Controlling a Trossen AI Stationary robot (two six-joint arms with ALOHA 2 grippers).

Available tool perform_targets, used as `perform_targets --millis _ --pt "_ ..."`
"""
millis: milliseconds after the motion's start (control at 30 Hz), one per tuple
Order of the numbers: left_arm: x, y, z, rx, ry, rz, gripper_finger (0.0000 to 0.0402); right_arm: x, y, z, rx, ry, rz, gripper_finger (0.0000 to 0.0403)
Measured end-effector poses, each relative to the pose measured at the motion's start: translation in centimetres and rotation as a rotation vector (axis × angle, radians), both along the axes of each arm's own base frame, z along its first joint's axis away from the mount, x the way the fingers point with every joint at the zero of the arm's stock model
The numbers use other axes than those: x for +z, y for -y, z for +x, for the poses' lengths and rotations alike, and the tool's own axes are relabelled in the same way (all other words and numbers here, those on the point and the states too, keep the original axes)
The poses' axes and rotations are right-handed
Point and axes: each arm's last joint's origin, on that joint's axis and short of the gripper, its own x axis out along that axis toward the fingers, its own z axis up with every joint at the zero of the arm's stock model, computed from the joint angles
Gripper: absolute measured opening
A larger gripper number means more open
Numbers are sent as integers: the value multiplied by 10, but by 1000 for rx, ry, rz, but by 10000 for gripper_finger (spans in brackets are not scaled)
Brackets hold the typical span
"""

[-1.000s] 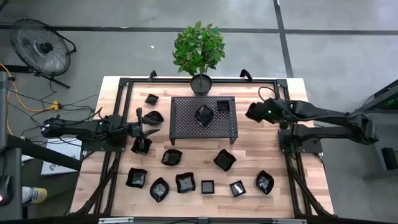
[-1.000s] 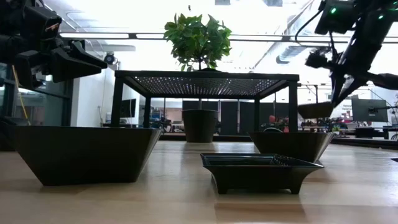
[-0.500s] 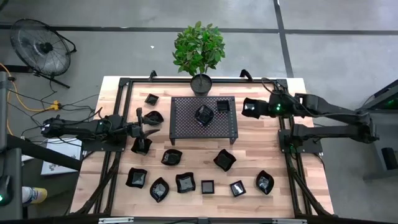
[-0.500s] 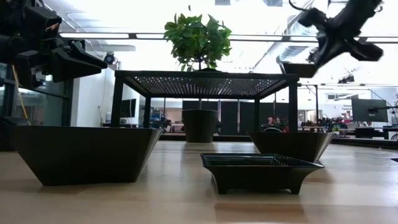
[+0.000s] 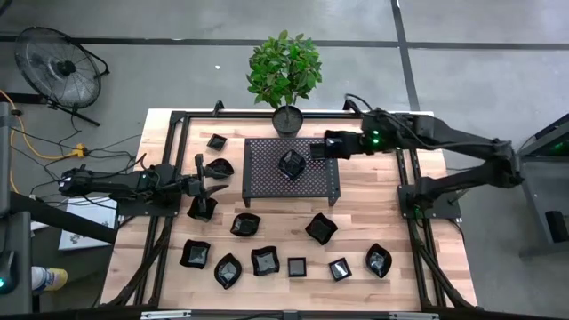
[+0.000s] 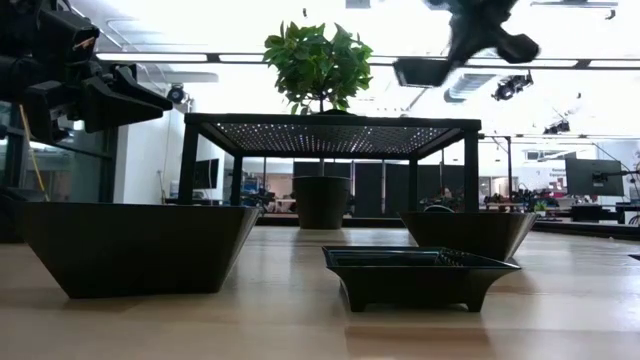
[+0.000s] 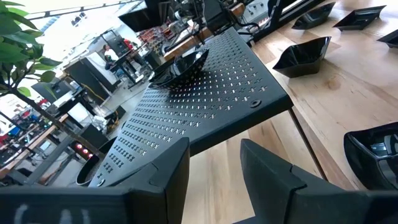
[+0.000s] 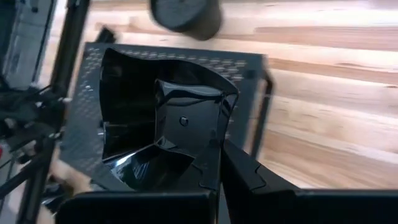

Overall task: Pick & Place Mini shaped plates
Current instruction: Put the black distorted square plate on the shelf

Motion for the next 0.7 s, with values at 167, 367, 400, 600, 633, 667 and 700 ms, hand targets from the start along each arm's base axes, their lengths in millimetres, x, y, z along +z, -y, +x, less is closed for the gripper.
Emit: perform_targets --millis 167,367,400,600,633,667,700 --pt "0 0 0 0 0 0 140 8 2 39 58 29 26 0" --pt "0 0 0 0 0 0 140 14 6 83 101 52 48 0" --pt "0 0 0 0 0 0 140 14 7 91 107 49 51 0" --pt "0 0 0 0 0 0 140 12 13 132 126 49 63 0" --pt "0 0 0 0 0 0 140 12 14 139 127 51 62 0" --pt "0 0 0 0 0 0 140 11 15 146 129 55 62 0" --pt "0 0 0 0 0 0 140 10 15 152 132 61 64 0"
